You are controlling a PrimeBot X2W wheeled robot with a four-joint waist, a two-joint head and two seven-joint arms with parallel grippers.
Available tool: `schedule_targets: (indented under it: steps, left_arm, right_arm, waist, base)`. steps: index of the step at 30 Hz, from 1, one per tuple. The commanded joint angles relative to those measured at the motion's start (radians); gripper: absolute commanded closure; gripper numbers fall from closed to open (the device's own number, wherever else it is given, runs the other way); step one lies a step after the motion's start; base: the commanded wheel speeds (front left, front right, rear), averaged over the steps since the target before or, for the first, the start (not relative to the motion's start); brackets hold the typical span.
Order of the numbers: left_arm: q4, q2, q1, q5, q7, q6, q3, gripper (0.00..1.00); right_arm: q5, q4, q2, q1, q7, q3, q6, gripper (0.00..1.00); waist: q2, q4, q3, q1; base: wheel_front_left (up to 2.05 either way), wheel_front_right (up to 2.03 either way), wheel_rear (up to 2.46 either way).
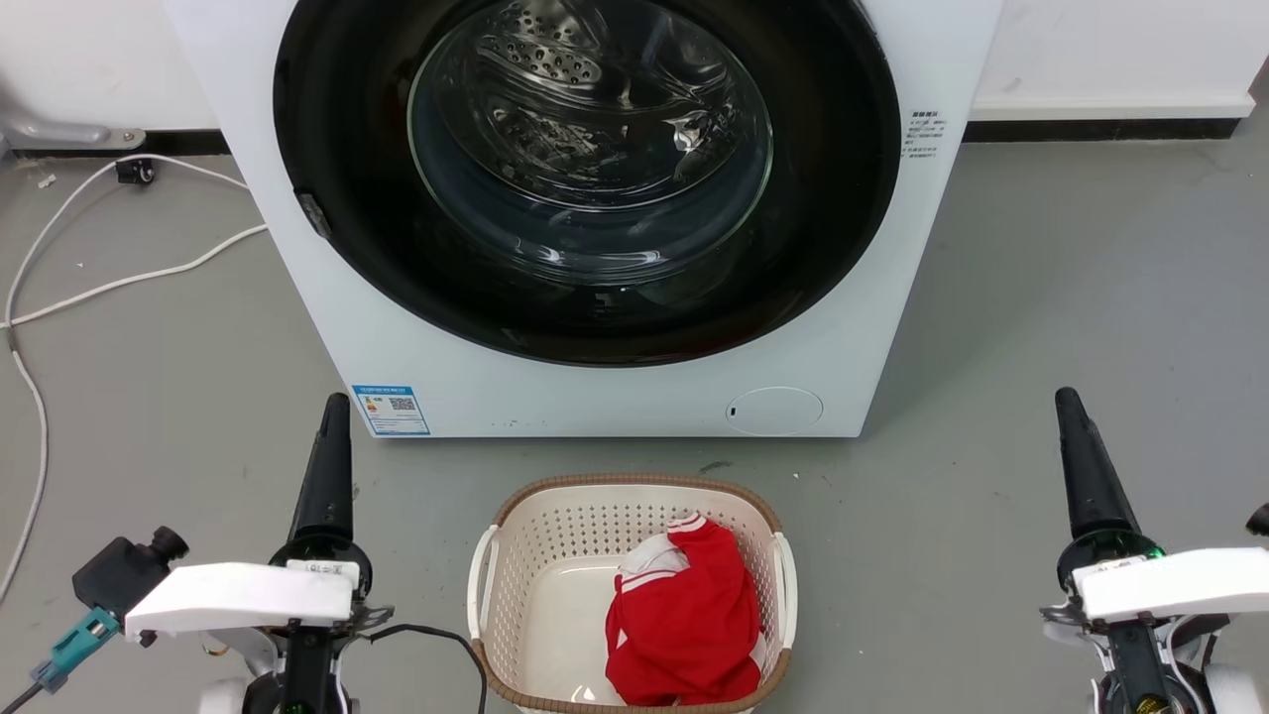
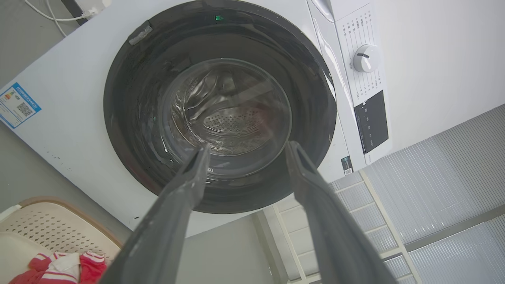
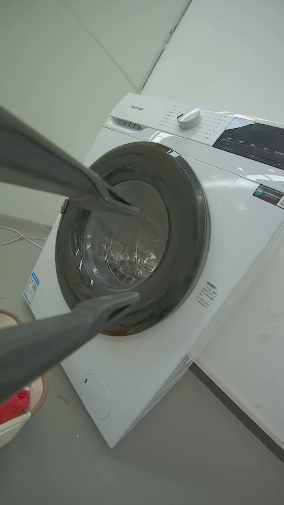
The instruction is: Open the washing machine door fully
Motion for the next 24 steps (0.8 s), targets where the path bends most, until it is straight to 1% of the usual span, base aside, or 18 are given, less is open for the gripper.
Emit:
schedule_targets:
  steps: [1, 7, 15, 18, 24]
  left_arm:
    - [-0.033, 0.003, -0.023, 0.061, -0.012, -0.002, -0.006, 0.0]
    - [-0.056, 0.003, -0.01, 0.182, -0.034, -0.002, -0.012, 0.0]
    - [-0.068, 0.003, 0.012, 0.363, -0.06, -0.003, -0.026, 0.0]
    - [-0.066, 0.003, 0.013, 0.395, -0.066, -0.003, -0.028, 0.0]
    - [-0.068, 0.003, 0.019, 0.509, -0.084, -0.003, -0.045, 0.0]
  right_arm:
    - [-0.069, -0.036, -0.002, -0.005, -0.013, 0.009, 0.0, 0.0]
    - [-0.22, -0.064, -0.002, 0.006, -0.035, 0.027, 0.0, 0.0]
    - [-0.392, -0.08, -0.001, 0.029, -0.061, 0.046, 0.0, 0.0]
    - [-0.424, -0.076, -0.001, 0.035, -0.068, 0.043, 0.0, 0.0]
    - [-0.511, -0.066, -0.001, 0.045, -0.086, 0.035, 0.0, 0.0]
  waist:
    - [0.0, 0.0, 0.001, 0.0]
    - [0.0, -0.001, 0.0, 0.0]
    - [0.0, -0.001, -0.002, 0.0]
    - [0.0, -0.001, -0.003, 0.0]
    - [0.0, -0.001, -0.006, 0.0]
  base:
    - [0.0, 0.0, 0.0]
    - [0.0, 0.0, 0.0]
    - [0.0, 0.0, 0.0]
    - [0.0, 0.0, 0.0]
    - [0.0, 0.0, 0.0]
